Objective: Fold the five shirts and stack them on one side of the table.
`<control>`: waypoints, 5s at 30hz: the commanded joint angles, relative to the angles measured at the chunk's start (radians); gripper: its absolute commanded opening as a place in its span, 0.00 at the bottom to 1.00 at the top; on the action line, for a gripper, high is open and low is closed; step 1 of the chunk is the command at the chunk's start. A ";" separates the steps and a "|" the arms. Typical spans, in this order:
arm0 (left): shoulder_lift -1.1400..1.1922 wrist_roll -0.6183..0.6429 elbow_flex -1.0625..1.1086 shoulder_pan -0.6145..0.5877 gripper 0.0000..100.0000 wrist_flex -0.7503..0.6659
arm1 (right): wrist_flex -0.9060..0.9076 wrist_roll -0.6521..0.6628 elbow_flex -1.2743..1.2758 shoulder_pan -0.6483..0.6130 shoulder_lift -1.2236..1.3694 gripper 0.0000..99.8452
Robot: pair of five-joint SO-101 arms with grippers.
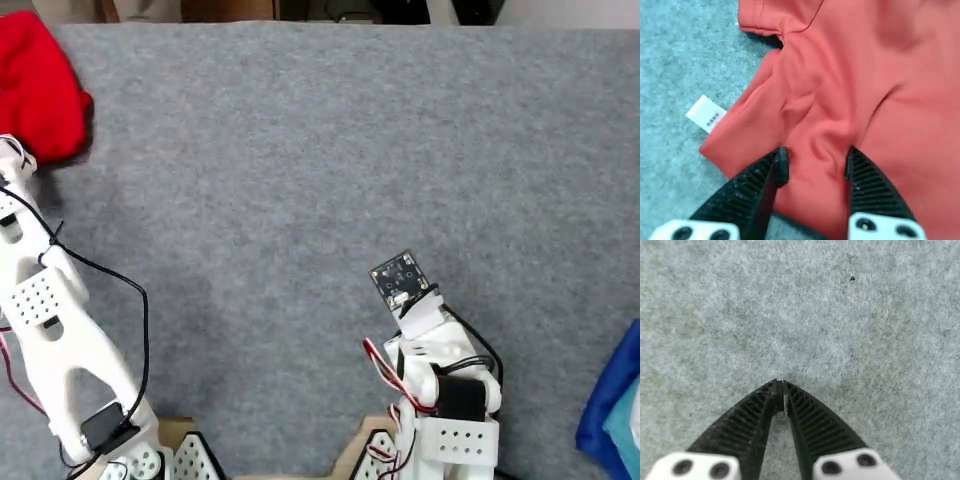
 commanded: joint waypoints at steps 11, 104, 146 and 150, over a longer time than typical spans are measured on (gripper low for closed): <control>-0.002 -0.014 -0.422 0.021 0.02 0.603 | 0.008 0.000 -0.001 -0.013 -0.107 0.01; -1.270 -0.029 1.410 0.163 0.29 0.677 | -0.092 -0.733 -2.035 -0.811 2.074 0.32; -1.049 -0.054 0.482 0.230 0.02 1.105 | 0.384 -0.707 -3.359 -0.651 3.019 0.01; -1.049 0.014 0.396 0.276 0.02 1.105 | 0.439 -0.707 -3.350 -0.564 2.961 0.01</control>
